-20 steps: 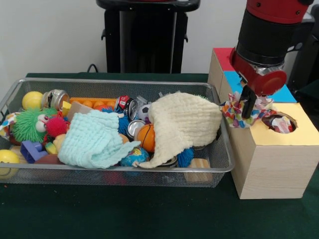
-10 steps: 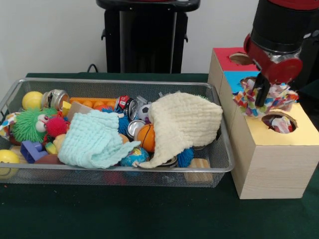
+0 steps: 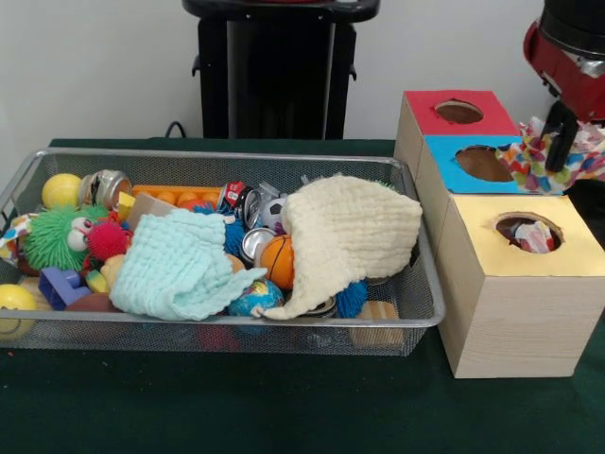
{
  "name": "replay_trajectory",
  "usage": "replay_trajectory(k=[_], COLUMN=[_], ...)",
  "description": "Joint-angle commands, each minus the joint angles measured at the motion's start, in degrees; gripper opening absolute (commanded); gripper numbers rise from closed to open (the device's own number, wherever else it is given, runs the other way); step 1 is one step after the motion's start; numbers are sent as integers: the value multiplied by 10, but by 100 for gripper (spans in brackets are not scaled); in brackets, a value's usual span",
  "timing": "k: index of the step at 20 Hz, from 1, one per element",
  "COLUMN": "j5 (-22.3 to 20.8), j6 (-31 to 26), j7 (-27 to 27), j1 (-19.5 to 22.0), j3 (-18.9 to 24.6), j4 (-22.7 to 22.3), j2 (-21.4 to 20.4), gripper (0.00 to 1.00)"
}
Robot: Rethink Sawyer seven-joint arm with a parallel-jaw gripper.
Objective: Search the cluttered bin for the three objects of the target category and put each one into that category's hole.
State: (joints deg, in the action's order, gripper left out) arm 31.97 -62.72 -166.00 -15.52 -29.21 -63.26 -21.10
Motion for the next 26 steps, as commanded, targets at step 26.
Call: replay_trajectory(k=[26], j5=[31], j6=[135], j7=[-122], j1=[-36], j3=[59], j4=[-131], j2=[12], gripper=[0])
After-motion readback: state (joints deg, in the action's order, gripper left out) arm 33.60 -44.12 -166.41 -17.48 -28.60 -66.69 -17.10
